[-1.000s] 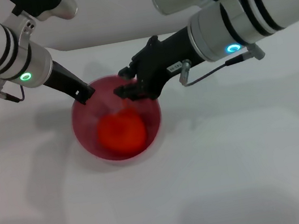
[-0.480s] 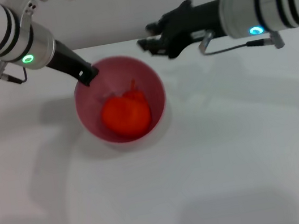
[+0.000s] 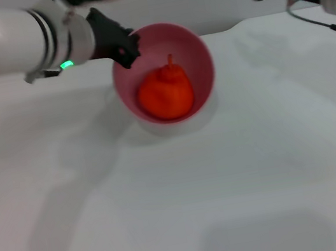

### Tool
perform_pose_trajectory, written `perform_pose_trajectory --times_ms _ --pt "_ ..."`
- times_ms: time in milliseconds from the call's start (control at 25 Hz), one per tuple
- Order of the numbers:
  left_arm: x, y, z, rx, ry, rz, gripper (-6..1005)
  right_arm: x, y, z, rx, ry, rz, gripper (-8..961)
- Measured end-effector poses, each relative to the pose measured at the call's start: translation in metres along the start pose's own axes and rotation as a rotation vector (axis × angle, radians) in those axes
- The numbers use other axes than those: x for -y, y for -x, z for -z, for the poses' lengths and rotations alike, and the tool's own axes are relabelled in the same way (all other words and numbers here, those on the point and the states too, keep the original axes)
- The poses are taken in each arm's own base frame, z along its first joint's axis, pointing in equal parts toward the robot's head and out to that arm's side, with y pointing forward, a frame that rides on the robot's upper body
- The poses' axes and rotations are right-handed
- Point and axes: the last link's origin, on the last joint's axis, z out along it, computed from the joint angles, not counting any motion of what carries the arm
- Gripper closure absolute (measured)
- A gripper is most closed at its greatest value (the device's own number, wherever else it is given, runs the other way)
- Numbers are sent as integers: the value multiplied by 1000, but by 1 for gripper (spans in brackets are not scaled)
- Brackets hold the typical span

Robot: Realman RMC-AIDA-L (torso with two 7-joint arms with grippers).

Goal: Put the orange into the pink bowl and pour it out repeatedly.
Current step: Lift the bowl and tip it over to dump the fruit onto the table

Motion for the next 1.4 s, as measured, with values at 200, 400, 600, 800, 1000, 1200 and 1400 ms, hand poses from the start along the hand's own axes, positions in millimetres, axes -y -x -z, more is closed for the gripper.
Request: perform_pose_trajectory --times_ms 200,400,600,800,1000,1200,1400 --pt "-13 0 -5 -83 -64 -55 957 26 -11 10 47 -80 -136 609" --pt "-31 4 -8 -222 -179 -128 958 34 -11 15 71 -98 -171 610" --pt "-65 20 -9 -429 -357 -232 958 30 -3 11 84 -82 -162 610" --pt "-88 34 -5 -540 -432 -301 958 23 3 7 91 -58 -149 609" --pt "-98 43 7 -621 -502 -313 958 17 9 4 100 -36 -133 609" --pt "-96 51 22 -664 -598 -312 958 15 20 7 136 -44 -110 610" --pt "-95 56 33 -689 -662 -317 958 15 24 7 145 -45 -108 610"
